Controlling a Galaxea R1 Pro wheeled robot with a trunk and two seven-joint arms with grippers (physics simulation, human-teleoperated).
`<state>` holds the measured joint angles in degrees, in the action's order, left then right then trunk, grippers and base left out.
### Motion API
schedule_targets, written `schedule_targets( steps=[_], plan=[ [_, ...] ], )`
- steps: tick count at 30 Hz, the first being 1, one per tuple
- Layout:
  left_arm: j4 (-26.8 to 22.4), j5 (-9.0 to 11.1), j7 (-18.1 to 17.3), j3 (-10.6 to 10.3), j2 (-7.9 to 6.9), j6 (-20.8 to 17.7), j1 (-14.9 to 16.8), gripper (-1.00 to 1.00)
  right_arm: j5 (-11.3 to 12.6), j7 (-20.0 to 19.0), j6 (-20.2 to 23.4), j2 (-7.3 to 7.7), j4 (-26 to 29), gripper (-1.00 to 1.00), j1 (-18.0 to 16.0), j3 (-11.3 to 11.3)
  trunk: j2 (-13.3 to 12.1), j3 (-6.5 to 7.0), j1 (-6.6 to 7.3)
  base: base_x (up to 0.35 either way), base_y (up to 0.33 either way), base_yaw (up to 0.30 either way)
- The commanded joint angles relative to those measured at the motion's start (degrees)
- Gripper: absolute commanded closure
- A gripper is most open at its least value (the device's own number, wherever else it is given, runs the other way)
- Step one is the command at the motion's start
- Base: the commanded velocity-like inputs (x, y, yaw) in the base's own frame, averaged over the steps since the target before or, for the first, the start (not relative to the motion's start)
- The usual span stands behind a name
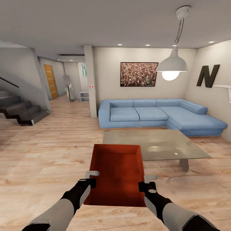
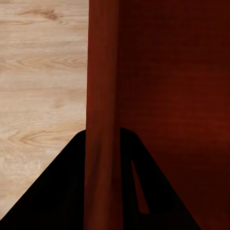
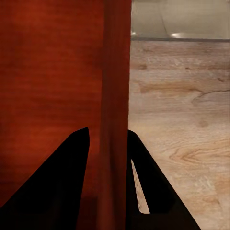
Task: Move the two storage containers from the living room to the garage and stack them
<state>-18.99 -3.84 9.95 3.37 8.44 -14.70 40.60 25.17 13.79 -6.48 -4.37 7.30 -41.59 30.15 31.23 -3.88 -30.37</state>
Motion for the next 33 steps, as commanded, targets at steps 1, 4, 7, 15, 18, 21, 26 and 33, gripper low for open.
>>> schedule_targets(
  steps=[1,4,7,15,18,21,26,33],
  plan=[
    [0.14,-0.55,0.25,0.96,0.17,-0.41,0.01,1.00,-0.21,1.68,-0.64,-0.03,1.05,1.00,-0.07,0.17,0.11,-0.12,-0.02,0.000,0.000,0.270],
    [0.13,-0.55,0.25,0.96,0.17,-0.41,0.01,1.00,-0.21,1.68,-0.64,-0.03,1.05,1.00,-0.07,0.17,0.11,-0.12,-0.02,0.000,0.000,0.270],
    [0.13,-0.55,0.25,0.94,0.18,-0.42,0.01,1.00,-0.21,1.68,-0.64,-0.03,1.05,1.00,-0.07,0.17,0.11,-0.12,-0.02,0.000,0.000,0.270],
    [0.10,-0.55,0.25,0.94,0.17,-0.43,0.01,1.00,-0.21,1.68,-0.64,-0.03,1.05,1.00,-0.07,0.17,0.11,-0.12,-0.02,0.000,0.000,0.270],
    [0.10,-0.55,0.25,0.95,0.17,-0.42,0.01,1.00,-0.21,1.68,-0.64,-0.03,1.05,1.00,-0.07,0.17,0.11,-0.12,-0.02,0.000,0.000,0.270],
    [0.09,-0.55,0.25,0.94,0.17,-0.42,0.01,1.00,-0.21,1.68,-0.64,-0.03,1.05,1.00,-0.07,0.17,0.11,-0.12,-0.02,0.000,0.000,0.270],
    [0.09,-0.55,0.25,0.96,0.17,-0.43,0.01,1.00,-0.21,1.68,-0.64,-0.03,1.05,1.00,-0.07,0.17,0.11,-0.12,-0.02,0.000,0.000,0.270],
    [0.09,-0.55,0.25,0.94,0.17,-0.41,0.01,1.00,-0.21,1.68,-0.64,-0.03,1.05,1.00,-0.07,0.17,0.11,-0.12,-0.02,0.000,0.000,0.270]
  ],
)
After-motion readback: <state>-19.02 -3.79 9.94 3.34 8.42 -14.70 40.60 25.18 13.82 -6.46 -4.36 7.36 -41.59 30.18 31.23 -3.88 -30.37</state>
